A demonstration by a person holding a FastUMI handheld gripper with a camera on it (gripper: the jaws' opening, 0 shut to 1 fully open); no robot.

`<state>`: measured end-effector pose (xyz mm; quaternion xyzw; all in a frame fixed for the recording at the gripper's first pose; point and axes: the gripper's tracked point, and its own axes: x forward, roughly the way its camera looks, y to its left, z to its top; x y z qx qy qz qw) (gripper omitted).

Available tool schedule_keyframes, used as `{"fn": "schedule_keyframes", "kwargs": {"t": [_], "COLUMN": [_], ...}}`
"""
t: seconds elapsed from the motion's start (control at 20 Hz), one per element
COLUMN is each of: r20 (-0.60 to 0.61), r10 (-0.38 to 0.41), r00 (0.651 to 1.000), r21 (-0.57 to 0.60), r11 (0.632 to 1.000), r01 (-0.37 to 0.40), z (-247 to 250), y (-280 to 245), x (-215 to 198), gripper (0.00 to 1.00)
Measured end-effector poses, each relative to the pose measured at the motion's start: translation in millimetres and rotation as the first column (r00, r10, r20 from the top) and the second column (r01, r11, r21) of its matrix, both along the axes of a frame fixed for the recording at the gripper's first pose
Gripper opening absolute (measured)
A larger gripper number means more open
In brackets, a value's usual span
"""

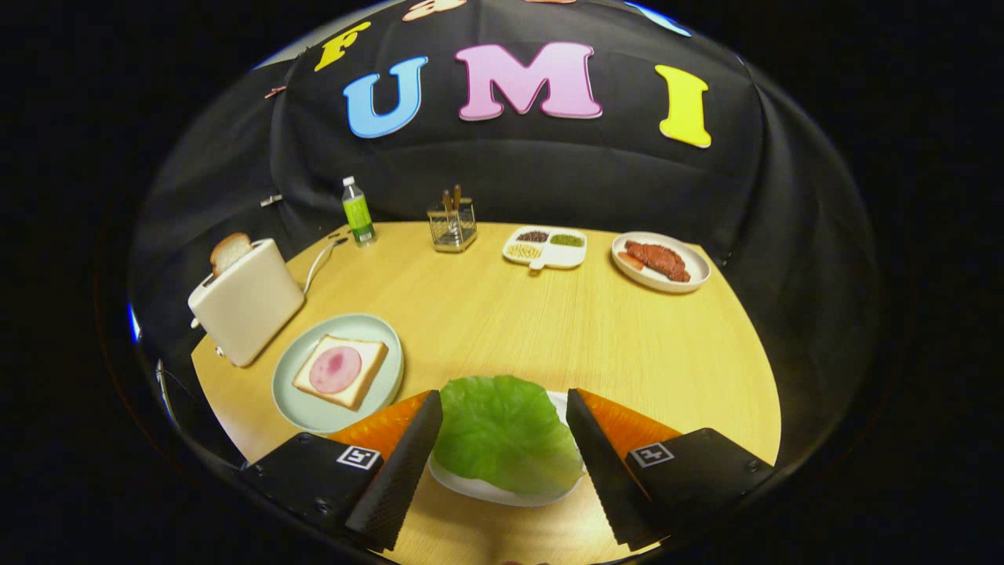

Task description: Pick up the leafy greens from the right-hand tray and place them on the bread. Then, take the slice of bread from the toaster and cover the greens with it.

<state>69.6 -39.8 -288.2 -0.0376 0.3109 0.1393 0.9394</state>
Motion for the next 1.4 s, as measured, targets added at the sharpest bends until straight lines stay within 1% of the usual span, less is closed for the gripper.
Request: {"fn": "schedule_keyframes", "kwargs": {"t": [0.15, 0.35, 0.45, 0.55, 0.6, 0.65, 0.75, 0.85, 0.9, 1.0, 1.05, 1.15, 1.2, 1.25, 1.3, 1.35, 1.4], "r20": [-0.081, -0.131, -0.16, -0.155, -0.148, -0.156, -0.156, -0.154, -0.159, -0.172, -0.175, -0.184, -0.194, -0.205, -0.218, -0.231, -0.244], "r10": [0.023, 0.048, 0.048, 0.05, 0.054, 0.06, 0.061, 0.054, 0.055, 0.032, 0.018, -0.019, -0.03, -0.038, -0.049, -0.059, -0.07], "r00": [0.996, 0.99, 0.986, 0.987, 0.988, 0.986, 0.986, 0.987, 0.986, 0.985, 0.984, 0.983, 0.981, 0.978, 0.975, 0.971, 0.967], "r21": [-0.045, -0.09, -0.092, -0.091, -0.094, -0.094, -0.092, -0.103, -0.098, -0.105, -0.112, -0.111, -0.106, -0.103, -0.097, -0.086, -0.077], "r11": [0.999, 0.994, 0.994, 0.994, 0.993, 0.993, 0.993, 0.992, 0.993, 0.993, 0.993, 0.994, 0.994, 0.995, 0.995, 0.996, 0.996], "r01": [-0.027, -0.061, -0.063, -0.065, -0.068, -0.076, -0.076, -0.071, -0.071, -0.051, -0.038, -0.002, 0.009, 0.017, 0.029, 0.04, 0.053], "z": [-34.7, -64.2, -71.6, -71.1, -69.0, -71.5, -71.6, -71.4, -71.6, -71.0, -72.3, -71.5, -71.7, -71.1, -69.7, -73.1, -71.8], "y": [-3.7, -3.1, -2.2, -0.6, -0.8, 0.8, 4.1, 5.1, 7.2, 7.5, 6.7, 3.5, 4.1, 4.1, 3.3, 3.4, 3.6], "x": [-1.2, 3.7, 2.6, 4.3, 4.9, 3.0, 3.4, 2.6, 1.3, 0.6, 2.1, 2.8, 2.5, 2.8, 0.6, 3.2, 2.1], "gripper": [1.0, 1.0, 1.0, 1.0, 0.97, 0.97, 0.93, 0.77, 0.75, 0.51, 0.52, 0.22, 0.14, 0.13, 0.09, 0.09, 0.06]}}
